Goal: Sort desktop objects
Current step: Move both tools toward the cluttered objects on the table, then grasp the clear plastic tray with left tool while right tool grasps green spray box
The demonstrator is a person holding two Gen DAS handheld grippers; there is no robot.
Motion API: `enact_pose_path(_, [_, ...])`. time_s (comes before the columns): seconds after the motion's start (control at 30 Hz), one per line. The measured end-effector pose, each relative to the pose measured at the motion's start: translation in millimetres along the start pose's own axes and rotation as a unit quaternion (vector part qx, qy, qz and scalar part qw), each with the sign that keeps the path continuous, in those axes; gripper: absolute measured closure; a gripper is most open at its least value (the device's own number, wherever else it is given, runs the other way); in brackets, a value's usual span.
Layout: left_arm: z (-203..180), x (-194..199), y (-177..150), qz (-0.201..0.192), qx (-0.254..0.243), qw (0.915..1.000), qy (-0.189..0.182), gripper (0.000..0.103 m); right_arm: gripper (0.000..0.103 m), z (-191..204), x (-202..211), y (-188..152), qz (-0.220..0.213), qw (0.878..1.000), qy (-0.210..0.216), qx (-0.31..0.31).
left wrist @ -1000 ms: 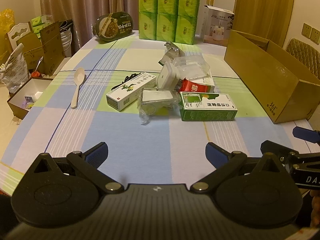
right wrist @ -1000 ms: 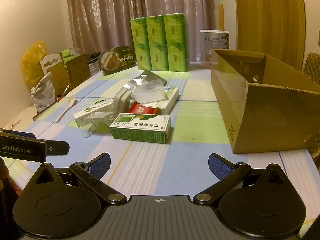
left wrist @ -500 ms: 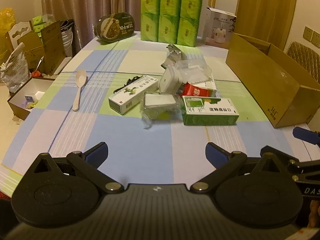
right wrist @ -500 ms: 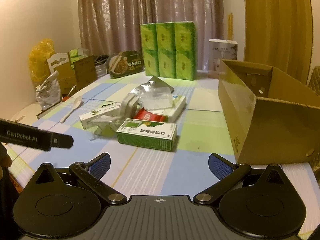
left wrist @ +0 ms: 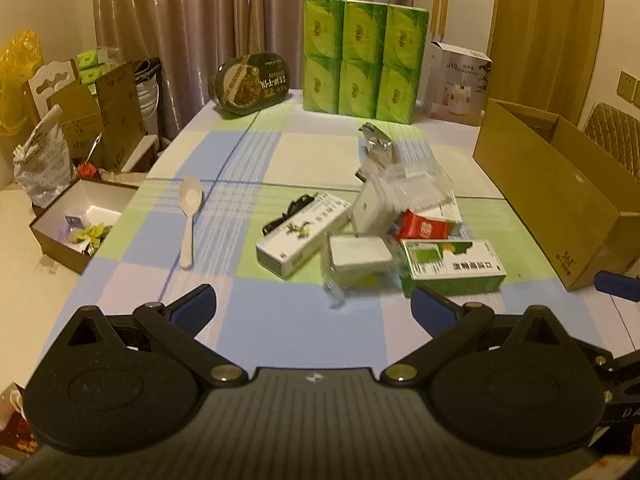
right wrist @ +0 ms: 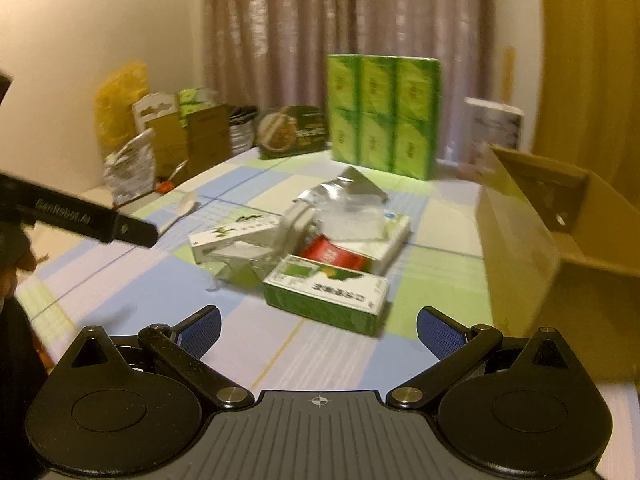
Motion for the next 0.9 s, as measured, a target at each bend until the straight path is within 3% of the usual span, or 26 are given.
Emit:
enact_pose_path(0.17, [6.2, -4.8, 10.5, -0.004, -0.029, 0.9996, -0.001, 0.001, 0.002, -0.2, -19.6, 9.1, 0.018, 0.998, 0.024, 0.059])
enact_pose_path(0.3, [4.7, -13.5, 15.1, 0.001, -0.061, 0.9976, -0.032, 0.001, 0.002, -7.9, -38.1, 10.2, 0.046, 0.992, 0.037, 0.109])
enact_pose_path(0.37, [-1.9, -20.3, 16.8, 0.006, -0.097, 0.9936, -0.056, 0.001, 0.002, -11.0, -47.9, 11.5, 0.061, 0.988, 0.046, 0.136])
enact_pose_path(0.47, [-13.7, -31.7, 18.0, 0.013, -0.174, 0.9810, -0.085, 0.001, 0.002, -13.4, -62.1, 15.5, 0.077, 0.981, 0.059, 0.170])
enact_pose_path(0.6, [-29.7, -49.0, 16.7, 0.021, -0.286, 0.9501, -0.122, 0.001, 0.002, -14.6, -81.6, 24.0, 0.094, 0.971, 0.080, 0.206])
enact_pose_path(0.7, [-40.7, -62.2, 14.1, 0.025, -0.373, 0.9148, -0.153, 0.001, 0.002, -9.1, -93.9, 27.8, 0.113, 0.958, 0.103, 0.243])
enact_pose_path(0.8, [-47.1, -76.5, 12.9, 0.030, -0.434, 0.8837, -0.172, 0.003, 0.002, -5.3, -106.1, 30.9, 0.127, 0.945, 0.118, 0.277])
enact_pose_path(0.9, [-53.1, -90.1, 12.0, 0.040, -0.492, 0.8466, -0.198, 0.008, 0.002, -5.6, -116.4, 33.7, 0.142, 0.936, 0.129, 0.295])
Point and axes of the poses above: each gripper's, at about its wrist camera, not at the fingertips, and x roughly against the way its jaws point, z to its left, y to its top, the point moved 8 cm from there along -x, roughly the way its jaws point, and after that the axes turned 1 degree about z, right-handed, at the moved point
